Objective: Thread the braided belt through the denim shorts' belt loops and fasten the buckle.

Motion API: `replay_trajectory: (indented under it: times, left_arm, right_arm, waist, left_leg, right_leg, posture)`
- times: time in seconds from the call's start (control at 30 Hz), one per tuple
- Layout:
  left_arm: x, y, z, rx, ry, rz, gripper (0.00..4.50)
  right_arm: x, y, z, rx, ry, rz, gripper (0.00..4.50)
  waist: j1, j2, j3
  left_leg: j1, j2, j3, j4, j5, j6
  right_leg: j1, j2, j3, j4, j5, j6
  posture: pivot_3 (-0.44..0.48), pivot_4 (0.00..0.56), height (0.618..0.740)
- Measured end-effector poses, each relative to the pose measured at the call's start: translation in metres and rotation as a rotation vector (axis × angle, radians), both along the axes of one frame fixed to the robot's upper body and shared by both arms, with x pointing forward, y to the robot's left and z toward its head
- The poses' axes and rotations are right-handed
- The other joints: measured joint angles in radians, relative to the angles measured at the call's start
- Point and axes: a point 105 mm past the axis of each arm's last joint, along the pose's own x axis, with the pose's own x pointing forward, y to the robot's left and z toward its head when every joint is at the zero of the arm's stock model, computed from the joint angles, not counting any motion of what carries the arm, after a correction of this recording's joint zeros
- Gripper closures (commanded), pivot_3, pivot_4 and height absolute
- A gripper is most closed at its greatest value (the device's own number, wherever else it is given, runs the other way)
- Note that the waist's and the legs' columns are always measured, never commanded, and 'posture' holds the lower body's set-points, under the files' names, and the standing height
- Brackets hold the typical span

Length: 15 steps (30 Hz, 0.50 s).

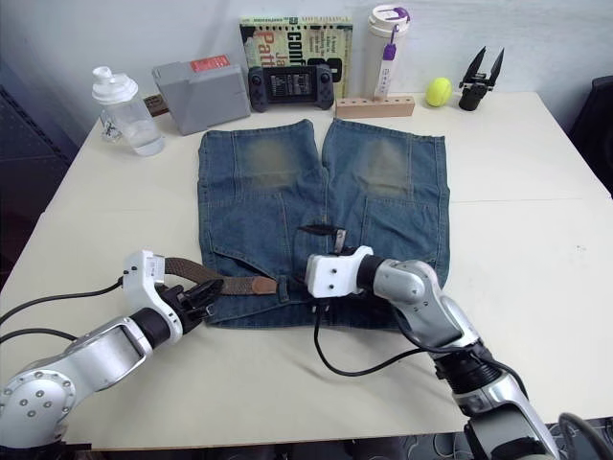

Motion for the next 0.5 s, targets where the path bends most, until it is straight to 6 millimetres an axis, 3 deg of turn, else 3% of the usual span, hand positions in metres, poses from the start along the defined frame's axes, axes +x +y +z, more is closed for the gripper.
replay_trajectory:
  times: [0.3, 0.5]
  left_arm:
    - [0.002, -0.005, -0.005, -0.012, 0.011, -0.013, 4.50]
    - [-0.005, -0.001, 0.001, 0.008, 0.017, -0.035, 4.50]
  right_arm:
    - [0.005, -0.044, 0.015, 0.026, 0.001, -0.141, 0.07]
    - [0.002, -0.048, 0.011, 0.030, 0.023, -0.162, 0.07]
  waist:
    - [0.016, 0.000, 0.000]
    - [0.015, 0.001, 0.000]
  left_leg:
    - [0.000, 0.000, 0.003, 0.001, 0.000, 0.000]
    - [0.000, 0.001, 0.003, 0.000, 0.000, 0.000]
  right_leg:
    - [0.001, 0.000, 0.000, 0.000, 0.000, 0.000]
    - [0.001, 0.001, 0.000, 0.000, 0.000, 0.000]
  posture:
    - [0.000, 0.150, 0.726]
    - [0.000, 0.150, 0.726]
